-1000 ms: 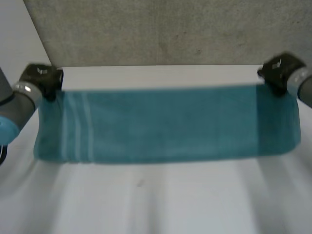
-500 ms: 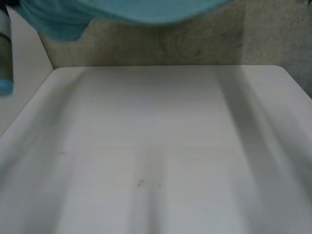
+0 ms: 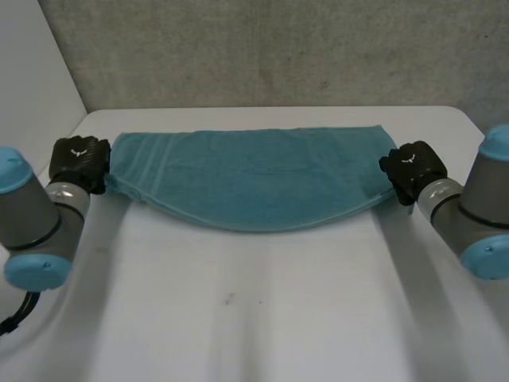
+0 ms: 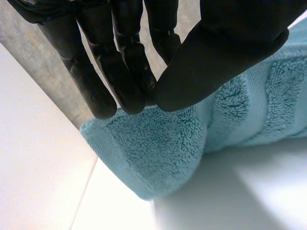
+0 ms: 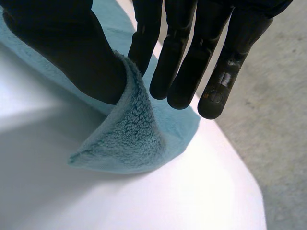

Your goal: Fold the laundry

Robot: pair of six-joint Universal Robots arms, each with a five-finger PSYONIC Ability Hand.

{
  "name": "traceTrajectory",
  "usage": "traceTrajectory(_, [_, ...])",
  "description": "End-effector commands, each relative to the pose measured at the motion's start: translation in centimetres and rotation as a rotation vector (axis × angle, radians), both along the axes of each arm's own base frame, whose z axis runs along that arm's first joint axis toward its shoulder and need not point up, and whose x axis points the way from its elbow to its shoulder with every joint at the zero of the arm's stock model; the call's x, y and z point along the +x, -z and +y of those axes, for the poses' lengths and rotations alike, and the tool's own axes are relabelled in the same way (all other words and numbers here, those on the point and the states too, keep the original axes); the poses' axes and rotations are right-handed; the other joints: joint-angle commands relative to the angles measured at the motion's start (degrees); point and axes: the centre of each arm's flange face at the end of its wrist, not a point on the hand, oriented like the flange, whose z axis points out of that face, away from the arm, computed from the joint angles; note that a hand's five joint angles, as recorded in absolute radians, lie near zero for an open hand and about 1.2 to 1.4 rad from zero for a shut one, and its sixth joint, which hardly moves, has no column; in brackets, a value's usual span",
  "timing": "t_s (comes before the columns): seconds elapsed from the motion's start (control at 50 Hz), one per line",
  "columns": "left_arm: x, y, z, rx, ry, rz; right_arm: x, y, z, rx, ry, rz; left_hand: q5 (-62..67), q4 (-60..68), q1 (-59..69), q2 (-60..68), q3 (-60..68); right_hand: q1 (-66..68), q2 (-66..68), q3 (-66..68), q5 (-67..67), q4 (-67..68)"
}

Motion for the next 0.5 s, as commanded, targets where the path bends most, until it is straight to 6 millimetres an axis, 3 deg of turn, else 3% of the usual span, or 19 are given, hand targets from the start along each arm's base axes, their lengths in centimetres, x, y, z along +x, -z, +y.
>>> traceTrajectory(0.02, [1.2, -1.6, 4.9, 0.14, -0.009, -0.041, -1.7, -4.4, 3.6, 0.155, 0.01, 0.044, 10.3, 10.2, 10.7, 10.1, 10.3, 23.8, 12.4, 12.1, 13.0, 11.7])
traceTrajectory(0.06, [2.4, -2.7, 7.3, 0.207, -0.025, -0.081, -3.5, -6.4, 5.3, 0.21, 0.029, 0.106, 10.3, 10.2, 10.7, 10.1, 10.3, 23.8, 12.4, 12.1, 13.0, 11.7])
traceTrajectory(0.1, [3.0, -3.3, 8.4, 0.241, -0.035, -0.114, -4.3, -7.1, 6.5, 0.24, 0.027, 0.159, 10.3, 10.2, 10.7, 10.1, 10.3, 23.8, 12.4, 12.1, 13.0, 11.7])
traceTrajectory(0.12, [3.0, -3.3, 8.4, 0.241, -0.036, -0.114, -4.3, -7.1, 6.5, 0.24, 0.027, 0.16, 10.3, 10.2, 10.7, 10.1, 10.3, 23.8, 12.4, 12.1, 13.0, 11.7])
traceTrajectory(0.16, [3.8, -4.1, 10.9, 0.313, -0.025, -0.193, -5.7, -7.7, 9.0, 0.314, -0.007, 0.29, 10.3, 10.2, 10.7, 10.1, 10.3, 23.8, 12.4, 12.1, 13.0, 11.7])
traceTrajectory(0.18, [3.8, -4.1, 11.0, 0.313, -0.025, -0.194, -5.7, -7.7, 9.0, 0.315, -0.007, 0.291, 10.3, 10.2, 10.7, 10.1, 10.3, 23.8, 12.4, 12.1, 13.0, 11.7])
traceTrajectory(0.22, [3.9, -4.6, 12.8, 0.364, 0.034, -0.245, -6.4, -8.1, 11.1, 0.373, -0.052, 0.383, 10.3, 10.2, 10.7, 10.1, 10.3, 23.8, 12.4, 12.1, 13.0, 11.7])
traceTrajectory(0.26, [3.9, -4.8, 13.1, 0.371, 0.059, -0.251, -6.6, -7.9, 11.6, 0.39, -0.074, 0.409, 10.3, 10.2, 10.7, 10.1, 10.3, 23.8, 12.4, 12.1, 13.0, 11.7])
traceTrajectory(0.4, [3.8, -5.2, 11.3, 0.306, 0.098, -0.239, -6.1, -7.8, 10.6, 0.317, -0.122, 0.39, 10.3, 10.2, 10.7, 10.1, 10.3, 23.8, 12.4, 12.1, 13.0, 11.7])
traceTrajectory(0.44, [3.7, -4.6, 10.1, 0.295, 0.097, -0.238, -5.9, -6.8, 9.5, 0.301, -0.125, 0.381, 10.3, 10.2, 10.7, 10.1, 10.3, 23.8, 12.4, 12.1, 13.0, 11.7])
traceTrajectory(0.48, [2.8, -3.7, 7.5, 0.25, 0.115, -0.246, -5.6, -4.4, 6.4, 0.255, -0.112, 0.371, 10.3, 10.2, 10.7, 10.1, 10.3, 23.8, 12.4, 12.1, 13.0, 11.7])
traceTrajectory(0.5, [2.8, -3.7, 7.5, 0.25, 0.115, -0.246, -5.6, -4.4, 6.4, 0.254, -0.112, 0.371, 10.3, 10.2, 10.7, 10.1, 10.3, 23.8, 12.4, 12.1, 13.0, 11.7])
